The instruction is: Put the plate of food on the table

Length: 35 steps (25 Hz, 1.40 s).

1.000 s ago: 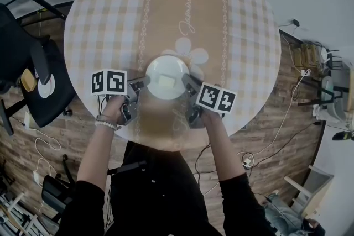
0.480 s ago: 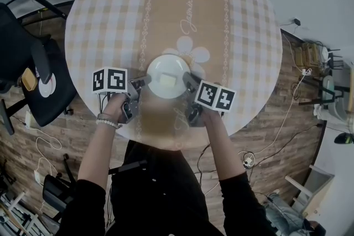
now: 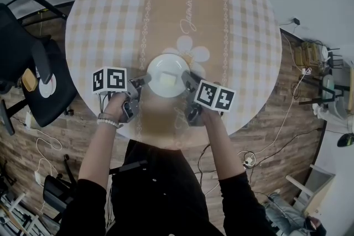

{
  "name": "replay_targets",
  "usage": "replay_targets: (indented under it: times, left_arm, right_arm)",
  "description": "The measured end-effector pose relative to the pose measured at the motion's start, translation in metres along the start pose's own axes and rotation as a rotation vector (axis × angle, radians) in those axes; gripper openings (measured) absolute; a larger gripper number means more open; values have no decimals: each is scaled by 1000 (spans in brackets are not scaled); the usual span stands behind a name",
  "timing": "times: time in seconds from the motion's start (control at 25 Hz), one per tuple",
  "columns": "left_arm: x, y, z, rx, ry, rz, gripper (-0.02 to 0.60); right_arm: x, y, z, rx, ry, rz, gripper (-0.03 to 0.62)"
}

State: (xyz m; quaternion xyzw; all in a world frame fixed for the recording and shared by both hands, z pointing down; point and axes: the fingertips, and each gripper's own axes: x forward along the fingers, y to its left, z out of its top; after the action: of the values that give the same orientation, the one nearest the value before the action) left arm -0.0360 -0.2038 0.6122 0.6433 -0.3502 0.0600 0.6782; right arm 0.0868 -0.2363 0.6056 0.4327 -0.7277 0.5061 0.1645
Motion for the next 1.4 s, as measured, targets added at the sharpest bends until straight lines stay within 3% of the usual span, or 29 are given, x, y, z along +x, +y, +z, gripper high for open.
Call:
replay_targets:
  times: [0.2,0.4,0.64,1.04,1.28,1.4]
  left_arm:
    - [0,0,-1,3,-5,-1,9]
    - [-1,-1,-1,11,-5,-7,9]
    - [-1,-2,-1,26,-19,-5,8]
    - [-19,6,12,3,-121,-5,14]
    - [-27,3,15,66,-176,-14,12]
    - [-32,-4,18,100,-202,-28,11]
  right_arm:
    - [-5,-6,-1,-25,12,-21,74]
    - [-7,-10,-8,-77,51,-38,25]
    - [-7,-10,-7,-43,36,-34,23]
    - [-8,-10,-6,-21,25,-22,23]
    - [-8,-7,-4,-33,-8,-11,23]
    - [-11,-7,1,-16,-41,-12,55]
